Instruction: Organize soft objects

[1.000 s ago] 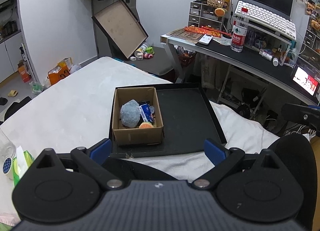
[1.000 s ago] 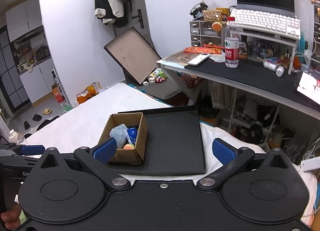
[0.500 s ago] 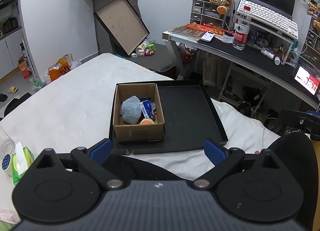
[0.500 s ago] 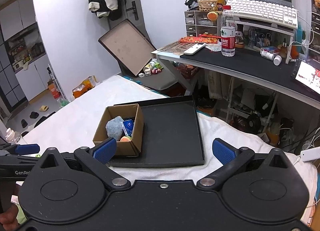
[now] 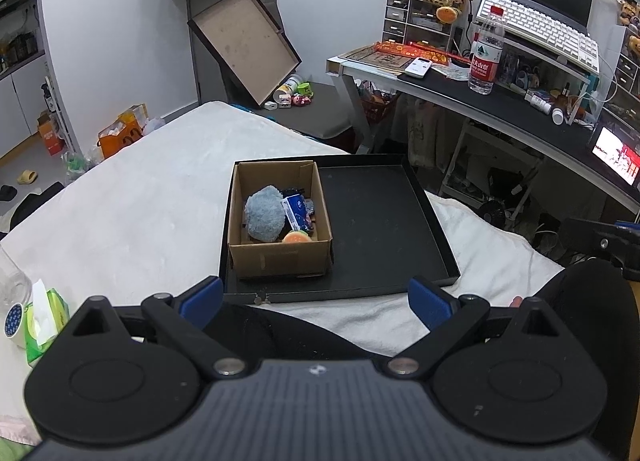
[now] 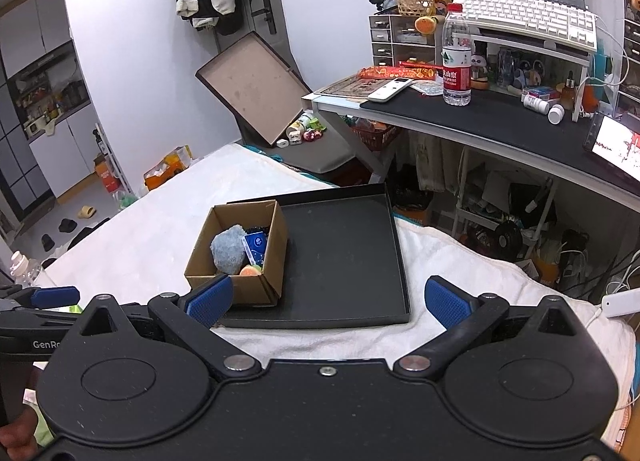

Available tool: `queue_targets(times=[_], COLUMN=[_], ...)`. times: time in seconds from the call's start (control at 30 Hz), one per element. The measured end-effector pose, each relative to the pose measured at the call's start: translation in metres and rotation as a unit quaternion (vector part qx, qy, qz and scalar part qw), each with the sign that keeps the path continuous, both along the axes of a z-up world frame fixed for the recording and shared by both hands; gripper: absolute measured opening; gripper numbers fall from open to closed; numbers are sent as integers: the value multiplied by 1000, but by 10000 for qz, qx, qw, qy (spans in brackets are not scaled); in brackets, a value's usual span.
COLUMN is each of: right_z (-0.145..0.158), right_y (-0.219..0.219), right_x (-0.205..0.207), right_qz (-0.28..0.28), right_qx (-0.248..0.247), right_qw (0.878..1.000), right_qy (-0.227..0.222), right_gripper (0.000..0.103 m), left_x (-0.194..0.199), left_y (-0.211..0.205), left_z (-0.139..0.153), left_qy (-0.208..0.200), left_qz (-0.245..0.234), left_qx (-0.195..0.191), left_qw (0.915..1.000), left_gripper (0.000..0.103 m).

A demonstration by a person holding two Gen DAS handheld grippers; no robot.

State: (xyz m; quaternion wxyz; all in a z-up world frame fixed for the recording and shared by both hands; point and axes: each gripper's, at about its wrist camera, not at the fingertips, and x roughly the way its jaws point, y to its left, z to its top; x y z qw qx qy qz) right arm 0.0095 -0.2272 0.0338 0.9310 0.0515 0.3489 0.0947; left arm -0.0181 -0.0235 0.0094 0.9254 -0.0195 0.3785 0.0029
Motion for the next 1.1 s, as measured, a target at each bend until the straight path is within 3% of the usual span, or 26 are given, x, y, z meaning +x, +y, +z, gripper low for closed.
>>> queue_targets(times=[1.1], right_z=[-2], right_y=[2], right_x=[-1], right_qz=[-17], right_qx=[-69], right_qw=[10000], right_qy=[36], right_gripper=[103], left_x=[-1], left_y=[1], left_z=[-2], left_qy=[25], left_qz=[-15], left_qx=[4], left_qw=[10000], left_gripper=[98])
